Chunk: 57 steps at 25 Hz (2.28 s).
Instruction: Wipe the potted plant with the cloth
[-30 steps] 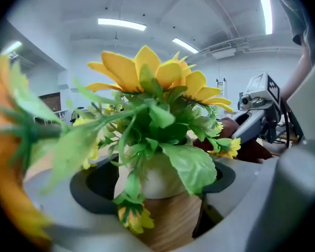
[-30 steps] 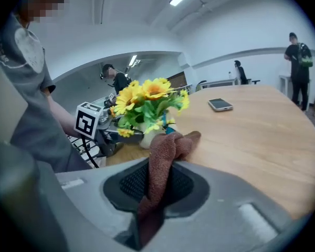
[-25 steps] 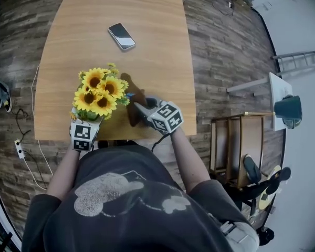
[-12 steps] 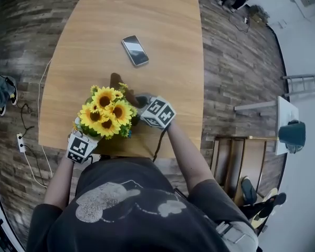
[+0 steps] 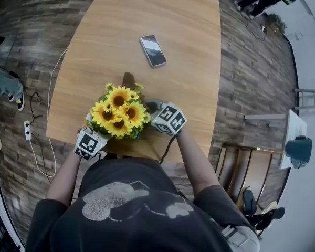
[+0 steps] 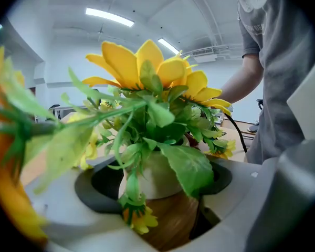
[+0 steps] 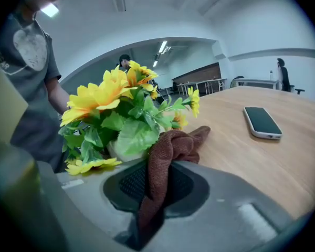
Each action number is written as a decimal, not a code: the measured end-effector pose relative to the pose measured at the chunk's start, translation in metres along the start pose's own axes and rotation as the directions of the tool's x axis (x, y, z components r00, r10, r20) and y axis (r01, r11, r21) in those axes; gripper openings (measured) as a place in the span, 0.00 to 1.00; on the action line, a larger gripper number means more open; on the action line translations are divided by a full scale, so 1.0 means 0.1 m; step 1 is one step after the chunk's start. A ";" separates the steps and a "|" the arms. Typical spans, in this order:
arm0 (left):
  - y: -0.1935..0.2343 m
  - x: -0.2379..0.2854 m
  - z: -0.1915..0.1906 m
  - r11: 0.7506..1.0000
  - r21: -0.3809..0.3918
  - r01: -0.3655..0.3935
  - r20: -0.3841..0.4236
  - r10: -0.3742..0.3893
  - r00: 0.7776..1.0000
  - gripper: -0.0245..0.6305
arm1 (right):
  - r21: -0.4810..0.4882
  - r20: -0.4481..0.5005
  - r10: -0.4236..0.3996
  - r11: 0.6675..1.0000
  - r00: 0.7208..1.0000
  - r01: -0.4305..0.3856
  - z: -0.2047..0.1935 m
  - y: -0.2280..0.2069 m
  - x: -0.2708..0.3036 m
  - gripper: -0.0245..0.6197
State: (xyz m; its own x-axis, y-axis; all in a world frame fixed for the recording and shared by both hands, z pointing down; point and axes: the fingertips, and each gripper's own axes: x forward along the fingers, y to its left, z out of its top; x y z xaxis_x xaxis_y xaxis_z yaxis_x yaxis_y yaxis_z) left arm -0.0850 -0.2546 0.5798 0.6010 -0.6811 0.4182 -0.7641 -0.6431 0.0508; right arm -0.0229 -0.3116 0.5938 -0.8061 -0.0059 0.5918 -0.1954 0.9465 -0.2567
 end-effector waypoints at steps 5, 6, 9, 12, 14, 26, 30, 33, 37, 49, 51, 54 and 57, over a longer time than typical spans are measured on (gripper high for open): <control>0.03 -0.03 -0.05 1.000 -0.005 -0.005 0.004 0.005 1.000 0.69 | 0.026 0.005 -0.018 0.999 1.000 0.018 -0.12 0.21 -0.01 0.12; 0.02 -0.02 -0.04 1.000 -0.007 -0.004 0.007 0.004 1.000 0.69 | 0.032 0.005 -0.024 0.999 1.000 0.023 -0.14 0.25 -0.02 0.12; 0.02 0.01 -0.03 1.000 -0.008 0.002 0.016 -0.002 1.000 0.68 | 0.067 0.020 -0.039 0.997 0.999 0.037 -0.20 0.41 -0.04 0.12; 0.01 0.02 -0.03 1.000 -0.013 0.004 0.022 -0.004 1.000 0.68 | 0.098 0.039 -0.035 0.995 0.999 0.031 -0.23 0.67 0.00 0.12; 0.01 0.03 -0.02 1.000 -0.014 0.010 0.023 -0.010 1.000 0.68 | 0.099 0.038 -0.028 0.995 0.999 0.025 -0.23 0.84 0.06 0.12; 0.07 -0.05 0.02 0.990 -0.138 -0.029 0.061 0.038 0.997 0.76 | 0.315 0.128 -0.301 0.916 0.945 0.250 -0.29 0.79 -0.10 0.12; 0.08 -0.19 0.11 0.990 -0.139 -0.022 0.099 0.036 0.994 0.74 | 0.398 0.139 -0.419 0.853 0.897 0.337 -0.38 0.80 -0.32 0.12; 0.07 -0.26 0.01 0.991 -0.133 -0.008 0.105 0.022 0.994 0.64 | 0.441 0.145 -0.468 0.820 0.872 0.366 -0.44 0.87 -0.42 0.12; 0.00 -0.32 -0.06 0.991 -0.136 0.016 0.092 -0.003 0.996 0.59 | 0.481 0.167 -0.507 0.791 0.846 0.379 -0.51 0.93 -0.50 0.12; -0.45 -0.74 -0.02 0.970 -0.207 -0.127 0.125 0.155 0.980 0.39 | 0.454 0.274 -0.473 0.831 0.838 0.321 -0.62 1.33 -0.84 0.12; -0.58 -0.83 0.03 0.969 -0.204 -0.141 0.141 0.171 0.975 0.36 | 0.444 0.292 -0.465 0.840 0.836 0.312 -0.66 1.45 -0.91 0.12; -0.80 -0.99 0.12 0.967 -0.201 -0.157 0.178 0.194 0.965 0.32 | 0.424 0.312 -0.450 0.854 0.836 0.301 -0.72 1.67 -0.98 0.12; -1.04 -1.15 0.22 0.966 -0.198 -0.169 0.224 0.213 0.951 0.26 | 0.395 0.336 -0.433 0.871 0.836 0.293 -0.75 1.93 -1.05 0.12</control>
State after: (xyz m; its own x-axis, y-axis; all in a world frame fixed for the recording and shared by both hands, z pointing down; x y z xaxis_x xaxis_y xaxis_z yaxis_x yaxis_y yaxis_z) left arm -0.0697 -0.1170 0.5069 0.4617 -0.8630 0.2052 -0.8858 -0.4364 0.1578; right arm 0.0662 -0.1042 0.5395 -0.7770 -0.5234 0.3497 -0.6267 0.6954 -0.3518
